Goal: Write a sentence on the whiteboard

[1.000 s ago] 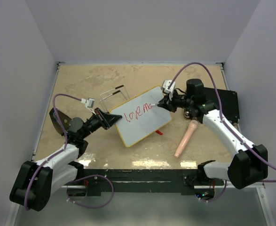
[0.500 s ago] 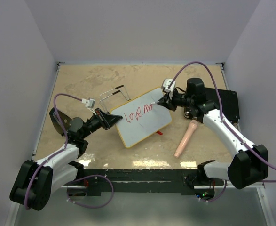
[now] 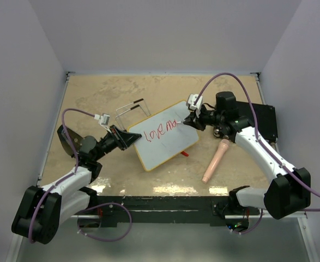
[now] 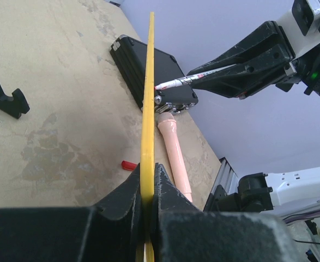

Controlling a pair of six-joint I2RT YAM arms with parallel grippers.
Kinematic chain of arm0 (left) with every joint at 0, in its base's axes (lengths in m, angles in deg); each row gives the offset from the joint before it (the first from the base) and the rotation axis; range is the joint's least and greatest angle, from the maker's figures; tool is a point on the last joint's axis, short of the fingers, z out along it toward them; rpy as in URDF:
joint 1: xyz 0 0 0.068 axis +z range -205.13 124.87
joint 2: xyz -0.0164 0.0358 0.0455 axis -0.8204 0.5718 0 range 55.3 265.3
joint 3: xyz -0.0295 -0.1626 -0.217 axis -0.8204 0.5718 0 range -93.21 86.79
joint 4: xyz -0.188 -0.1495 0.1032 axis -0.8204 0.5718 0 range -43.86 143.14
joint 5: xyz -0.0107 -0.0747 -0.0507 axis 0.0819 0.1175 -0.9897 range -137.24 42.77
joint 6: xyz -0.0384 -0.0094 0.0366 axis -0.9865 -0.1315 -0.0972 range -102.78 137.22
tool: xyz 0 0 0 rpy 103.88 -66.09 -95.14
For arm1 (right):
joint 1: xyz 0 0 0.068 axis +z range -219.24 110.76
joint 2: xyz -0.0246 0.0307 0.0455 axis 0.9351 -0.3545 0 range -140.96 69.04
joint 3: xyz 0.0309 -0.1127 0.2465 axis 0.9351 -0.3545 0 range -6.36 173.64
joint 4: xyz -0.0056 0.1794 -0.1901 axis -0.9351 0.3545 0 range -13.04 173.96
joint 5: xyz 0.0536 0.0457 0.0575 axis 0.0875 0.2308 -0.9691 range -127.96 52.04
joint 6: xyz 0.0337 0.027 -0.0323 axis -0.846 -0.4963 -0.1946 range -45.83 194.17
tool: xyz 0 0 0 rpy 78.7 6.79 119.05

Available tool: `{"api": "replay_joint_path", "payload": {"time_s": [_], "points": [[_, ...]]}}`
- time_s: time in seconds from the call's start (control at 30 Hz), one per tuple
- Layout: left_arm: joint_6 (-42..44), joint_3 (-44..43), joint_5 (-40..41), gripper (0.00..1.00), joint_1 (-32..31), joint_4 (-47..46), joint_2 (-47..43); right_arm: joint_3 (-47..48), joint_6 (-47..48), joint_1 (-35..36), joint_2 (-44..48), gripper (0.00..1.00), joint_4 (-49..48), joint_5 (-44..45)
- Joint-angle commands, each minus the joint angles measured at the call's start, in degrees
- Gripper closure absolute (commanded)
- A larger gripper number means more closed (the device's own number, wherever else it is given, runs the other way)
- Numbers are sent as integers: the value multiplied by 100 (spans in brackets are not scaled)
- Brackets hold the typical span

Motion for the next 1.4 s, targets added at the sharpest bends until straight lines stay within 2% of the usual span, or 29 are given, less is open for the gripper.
{"api": "replay_joint_path", "payload": {"time_s": [0.0,0.57,0.83,1.37], "points": [[-143,-324,-52,100,49,-837,-159,73,137,5,11,100,52,70],[-81,-298,-35,100,111,-793,-168,73,111,-4,63,100,16,114],[33,-254,-35,100,111,-626,-168,56,119,-276,441,100,-1,-720],[103,-254,-210,100,111,-441,-370,-111,75,-566,573,100,-203,-1020]]}}
